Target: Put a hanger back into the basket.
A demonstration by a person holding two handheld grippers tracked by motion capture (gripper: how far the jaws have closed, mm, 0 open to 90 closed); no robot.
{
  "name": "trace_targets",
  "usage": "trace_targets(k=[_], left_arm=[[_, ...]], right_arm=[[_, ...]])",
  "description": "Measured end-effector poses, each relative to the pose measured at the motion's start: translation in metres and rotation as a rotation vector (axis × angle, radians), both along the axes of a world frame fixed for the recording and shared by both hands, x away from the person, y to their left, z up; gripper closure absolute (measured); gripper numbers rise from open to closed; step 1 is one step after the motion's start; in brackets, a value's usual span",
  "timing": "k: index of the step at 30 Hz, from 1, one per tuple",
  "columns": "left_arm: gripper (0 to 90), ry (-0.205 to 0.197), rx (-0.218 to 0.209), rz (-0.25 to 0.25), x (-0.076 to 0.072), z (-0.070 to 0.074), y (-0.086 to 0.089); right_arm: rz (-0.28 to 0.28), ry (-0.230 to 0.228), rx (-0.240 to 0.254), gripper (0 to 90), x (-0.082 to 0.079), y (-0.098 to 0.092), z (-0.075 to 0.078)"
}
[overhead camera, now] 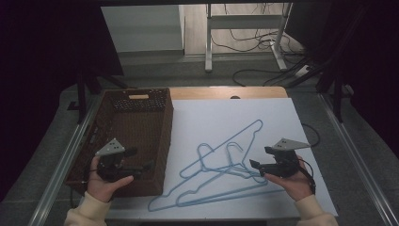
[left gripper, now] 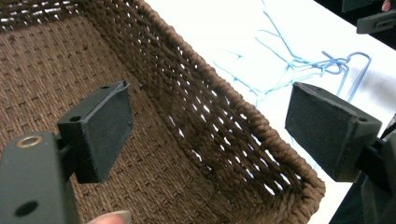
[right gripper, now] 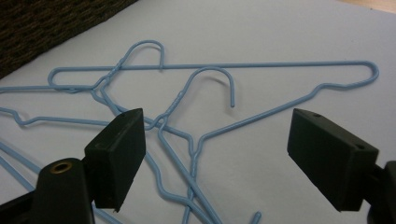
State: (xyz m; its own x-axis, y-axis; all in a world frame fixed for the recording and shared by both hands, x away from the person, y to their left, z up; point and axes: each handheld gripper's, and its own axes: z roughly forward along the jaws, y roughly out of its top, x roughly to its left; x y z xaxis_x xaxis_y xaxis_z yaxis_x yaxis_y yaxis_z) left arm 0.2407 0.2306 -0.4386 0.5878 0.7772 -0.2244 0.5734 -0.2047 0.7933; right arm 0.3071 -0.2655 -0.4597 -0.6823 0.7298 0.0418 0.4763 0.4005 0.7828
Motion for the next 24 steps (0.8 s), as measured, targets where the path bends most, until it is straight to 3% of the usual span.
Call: trace_targets(k=[12, 24], left_arm=[[15.5, 0.004, -0.02, 0.01, -0.0055, 0.0028, 0.0057], [15.5, 0.016, -0.002, -0.01, -0.0042, -0.0003, -0.0018]], right_arm=[[-0.038, 0.013, -0.01, 22.2, 0.0006, 0.0021, 0.0012], [-0.046, 0.033, -0.012, 24.4, 0.0013, 0.0082, 0.0014]])
